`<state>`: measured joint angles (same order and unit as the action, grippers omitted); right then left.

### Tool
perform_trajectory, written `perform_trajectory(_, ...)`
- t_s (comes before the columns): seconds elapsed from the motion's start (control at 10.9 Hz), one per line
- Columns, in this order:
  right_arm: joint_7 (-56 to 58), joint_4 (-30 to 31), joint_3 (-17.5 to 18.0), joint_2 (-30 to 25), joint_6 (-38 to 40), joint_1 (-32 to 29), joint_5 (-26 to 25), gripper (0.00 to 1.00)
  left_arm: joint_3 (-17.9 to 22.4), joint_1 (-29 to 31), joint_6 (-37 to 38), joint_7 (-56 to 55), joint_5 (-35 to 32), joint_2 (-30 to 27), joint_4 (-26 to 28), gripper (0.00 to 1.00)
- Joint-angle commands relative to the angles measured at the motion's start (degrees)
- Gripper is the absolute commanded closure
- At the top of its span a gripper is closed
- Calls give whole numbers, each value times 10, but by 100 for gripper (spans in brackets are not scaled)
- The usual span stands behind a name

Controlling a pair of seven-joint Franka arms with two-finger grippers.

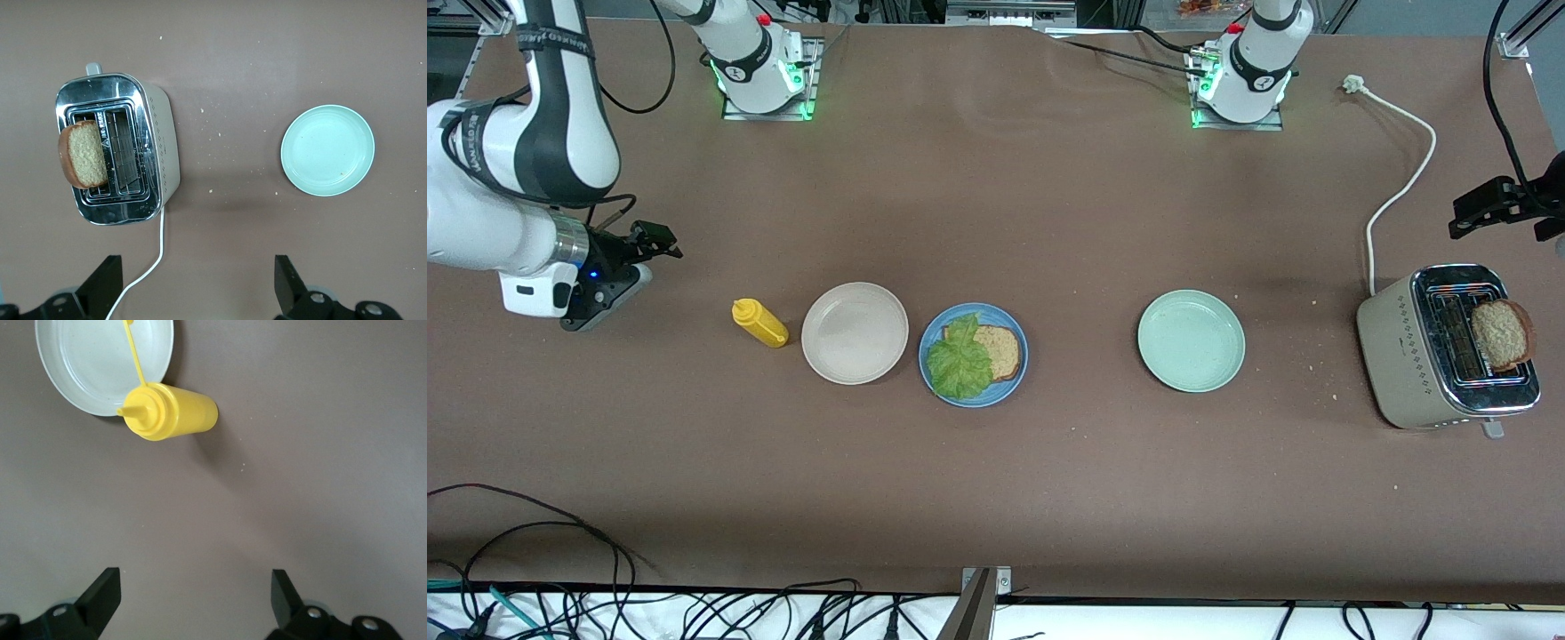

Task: Make sandwich in blue plate with both arms
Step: 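Move the open right gripper toward the yellow mustard bottle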

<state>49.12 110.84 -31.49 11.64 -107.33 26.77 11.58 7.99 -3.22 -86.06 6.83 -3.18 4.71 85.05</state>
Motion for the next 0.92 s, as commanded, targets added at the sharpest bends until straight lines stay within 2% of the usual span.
perform_trajectory(0.0, 202, 9, -6, 52, -23, -53, 122, 0, -3, 1, 5, 10, 13, 7, -15, 0)
perform_trajectory(0.09, 270, 8, -5, 75, -28, -69, 161, 0, -3, 1, 5, 10, 13, 7, -16, 0)
perform_trajectory(0.37, 503, 6, -5, 152, -20, -108, 337, 0, -3, 0, 4, 9, 13, 7, -16, 0)
perform_trajectory(0.64, 635, 6, -3, 175, 15, -121, 417, 0, -3, 0, 4, 11, 13, 7, -16, 0)
perform_trajectory(0.82, 697, 5, -2, 189, 70, -120, 470, 0, -3, 0, 4, 11, 13, 7, -16, 0)
